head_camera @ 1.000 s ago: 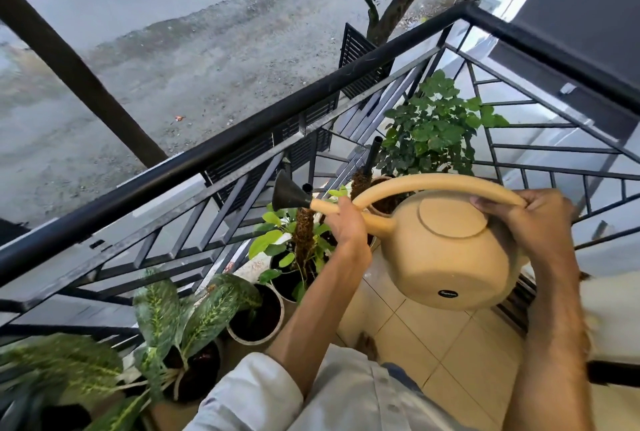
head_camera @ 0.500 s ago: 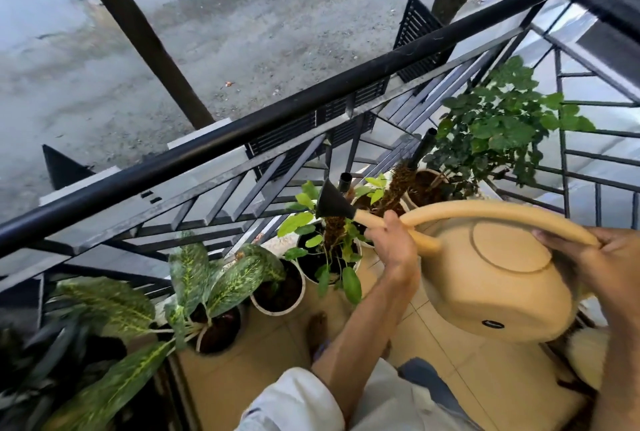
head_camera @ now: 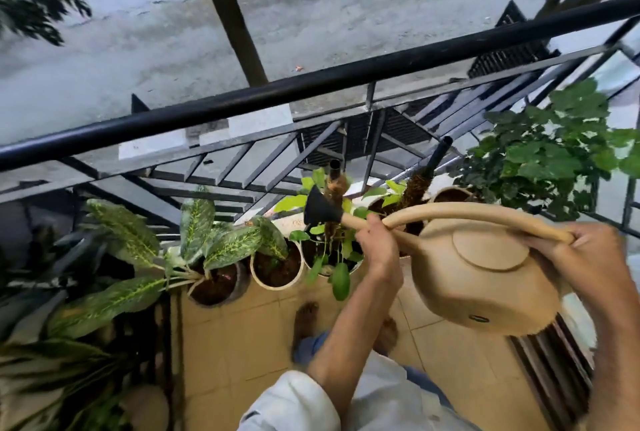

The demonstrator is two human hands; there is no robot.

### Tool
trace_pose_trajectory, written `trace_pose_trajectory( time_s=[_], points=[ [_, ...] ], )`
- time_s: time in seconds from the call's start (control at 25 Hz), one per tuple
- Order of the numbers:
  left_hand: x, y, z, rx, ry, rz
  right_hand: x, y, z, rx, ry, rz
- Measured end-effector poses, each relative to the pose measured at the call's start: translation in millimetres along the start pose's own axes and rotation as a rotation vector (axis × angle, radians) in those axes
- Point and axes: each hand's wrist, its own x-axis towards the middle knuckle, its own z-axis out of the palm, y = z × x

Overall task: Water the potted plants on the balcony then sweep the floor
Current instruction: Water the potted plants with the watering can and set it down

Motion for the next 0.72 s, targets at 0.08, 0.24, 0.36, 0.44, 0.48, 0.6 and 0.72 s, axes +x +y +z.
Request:
trace_pose_trajectory(
  time_s=[0.08,0.24,0.36,0.44,0.48,0.6,0.72],
  points=[
    [0,-8,14,-0.068,0.025,0.03,16,9,-14,-0.065,-0.065,-0.065],
    [2,-18,39,-0.146,0.1,0.03,38,18,-33,-0.133,-0.187,-0.108],
    [5,-29,50,-0.15,0.202,0.058,62,28,-43,-0.197,-0.36,-0.117],
    [-2,-32,58,-0.184,0.251,0.065,75,36,-50,-0.211,-0.525,-0.095],
    [-3,-33,62,-0.19,0.277,0.078,80,41,-52,-0.207,-0.592,-0.079],
    [-6,-37,77,-0.18,0.349,0.136,89,58,-59,-0.228,-0.703,-0.054],
    [-1,-50,92,-0.165,0.364,0.186,91,66,-72,-0.366,-0.751,-0.034]
  ],
)
